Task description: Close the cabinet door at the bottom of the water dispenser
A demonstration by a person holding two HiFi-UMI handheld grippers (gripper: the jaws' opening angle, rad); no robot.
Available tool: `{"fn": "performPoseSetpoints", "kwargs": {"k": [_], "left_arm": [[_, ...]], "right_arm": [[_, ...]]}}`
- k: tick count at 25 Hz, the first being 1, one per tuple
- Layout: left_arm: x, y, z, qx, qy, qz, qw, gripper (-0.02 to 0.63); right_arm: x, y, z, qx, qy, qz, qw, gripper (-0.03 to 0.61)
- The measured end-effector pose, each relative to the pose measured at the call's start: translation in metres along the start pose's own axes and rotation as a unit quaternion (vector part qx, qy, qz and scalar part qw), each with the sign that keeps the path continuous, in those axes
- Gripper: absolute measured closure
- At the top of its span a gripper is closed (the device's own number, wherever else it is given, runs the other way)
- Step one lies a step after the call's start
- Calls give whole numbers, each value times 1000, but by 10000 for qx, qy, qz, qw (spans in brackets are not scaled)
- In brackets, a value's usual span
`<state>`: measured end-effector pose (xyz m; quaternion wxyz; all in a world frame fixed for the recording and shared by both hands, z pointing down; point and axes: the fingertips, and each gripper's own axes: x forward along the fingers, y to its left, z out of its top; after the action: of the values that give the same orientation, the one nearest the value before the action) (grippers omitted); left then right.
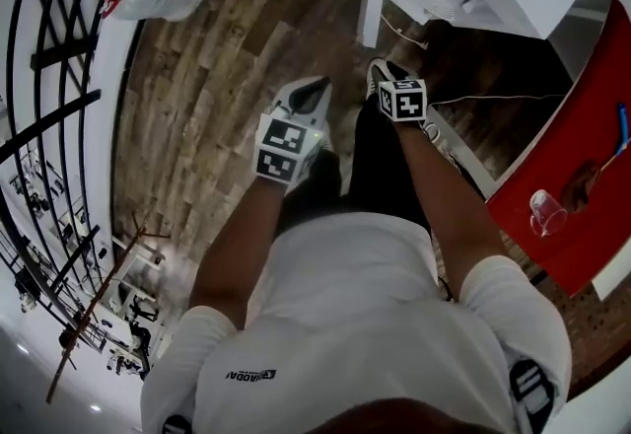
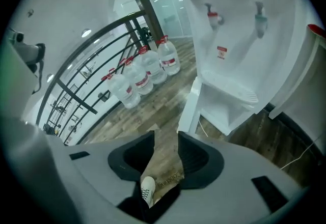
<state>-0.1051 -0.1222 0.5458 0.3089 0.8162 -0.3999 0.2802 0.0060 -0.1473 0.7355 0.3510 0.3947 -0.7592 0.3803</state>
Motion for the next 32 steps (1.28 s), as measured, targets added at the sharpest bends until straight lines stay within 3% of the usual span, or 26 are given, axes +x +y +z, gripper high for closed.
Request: {"fn": "performPoseSetpoints", "kwargs": {"k": [7, 16, 32], "left_arm": [[36, 9, -12, -267, 378, -49, 9989, 617], [53, 23, -21, -613, 656, -186, 9958, 617], [75, 10, -39, -486, 951, -456, 9932, 617]], "right_arm": [[76, -32, -13, 247, 424, -242, 9985, 416], [134, -36, -13, 322, 838, -612, 9941, 371], [140, -53, -29, 663, 779, -625, 9928, 376]]}}
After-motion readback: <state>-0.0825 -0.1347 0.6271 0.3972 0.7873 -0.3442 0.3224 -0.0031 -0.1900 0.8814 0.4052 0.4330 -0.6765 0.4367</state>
